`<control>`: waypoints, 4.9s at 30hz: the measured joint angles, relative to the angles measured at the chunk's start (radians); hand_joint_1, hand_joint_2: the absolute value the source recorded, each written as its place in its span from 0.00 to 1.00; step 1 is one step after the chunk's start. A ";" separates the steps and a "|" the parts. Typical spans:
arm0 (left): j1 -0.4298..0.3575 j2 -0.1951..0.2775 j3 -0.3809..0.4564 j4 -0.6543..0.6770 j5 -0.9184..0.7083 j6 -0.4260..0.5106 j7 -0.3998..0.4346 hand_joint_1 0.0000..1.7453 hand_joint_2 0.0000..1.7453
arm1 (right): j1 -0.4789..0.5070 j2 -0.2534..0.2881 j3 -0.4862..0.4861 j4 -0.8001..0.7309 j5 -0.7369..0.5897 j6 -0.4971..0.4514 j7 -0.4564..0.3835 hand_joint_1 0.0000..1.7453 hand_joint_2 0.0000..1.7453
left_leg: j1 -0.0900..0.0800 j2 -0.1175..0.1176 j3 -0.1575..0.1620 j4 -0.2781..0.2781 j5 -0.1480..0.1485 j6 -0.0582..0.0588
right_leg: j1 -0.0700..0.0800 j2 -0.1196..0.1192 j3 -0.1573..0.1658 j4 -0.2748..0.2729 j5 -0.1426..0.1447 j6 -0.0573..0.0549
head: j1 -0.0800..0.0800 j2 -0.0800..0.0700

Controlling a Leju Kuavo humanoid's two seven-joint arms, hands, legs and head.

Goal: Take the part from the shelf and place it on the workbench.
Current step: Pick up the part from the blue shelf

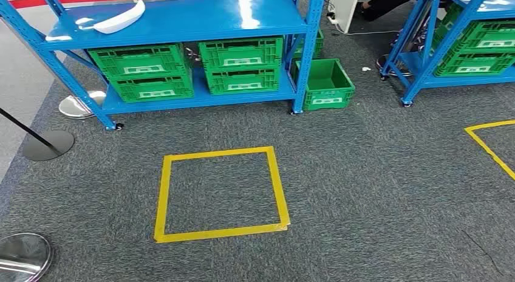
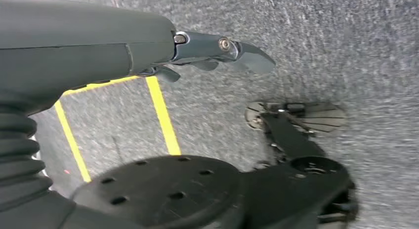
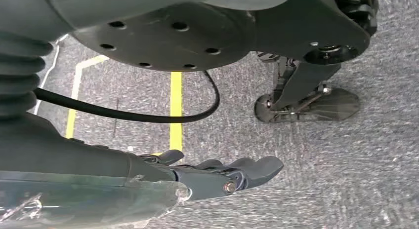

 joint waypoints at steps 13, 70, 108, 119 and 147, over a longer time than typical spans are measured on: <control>-0.048 -0.032 0.081 0.051 0.054 0.057 -0.170 0.00 0.00 | -0.046 0.038 -0.079 0.060 -0.030 -0.138 0.084 0.00 0.00 | 0.000 0.000 0.000 0.000 0.001 0.000 | 0.000 0.000 0.000 0.000 0.001 0.000 | 0.000 0.000; -0.012 -0.045 0.490 -0.397 -1.065 0.629 -0.435 0.00 0.00 | -0.052 0.021 -0.249 0.079 0.056 -0.169 -0.057 0.00 0.00 | 0.000 0.001 -0.001 0.001 0.003 0.002 | 0.000 0.000 -0.001 0.000 0.003 0.000 | 0.000 0.000; -0.266 0.515 0.048 -0.999 -1.379 0.347 0.045 0.00 0.00 | -0.075 0.004 -0.250 0.080 0.267 -0.065 0.005 0.00 0.00 | 0.003 0.007 -0.012 0.006 0.007 0.023 | 0.001 -0.014 -0.104 0.126 0.000 0.017 | 0.004 0.000; -0.371 0.555 -0.016 -0.949 -1.333 0.237 0.024 0.00 0.00 | -0.079 0.000 -0.250 0.080 0.285 -0.055 0.011 0.00 0.00 | 0.005 0.012 -0.152 0.274 -0.122 -0.020 | 0.010 -0.019 -0.050 0.017 0.025 -0.040 | -0.009 0.000; -0.578 0.554 -0.253 -0.853 -1.278 0.092 0.097 0.00 0.00 | -0.081 -0.013 -0.250 0.081 0.364 -0.043 0.012 0.00 0.00 | -0.005 0.014 -0.057 0.029 0.021 0.034 | 0.004 -0.016 -0.034 -0.019 0.041 0.023 | -0.007 0.000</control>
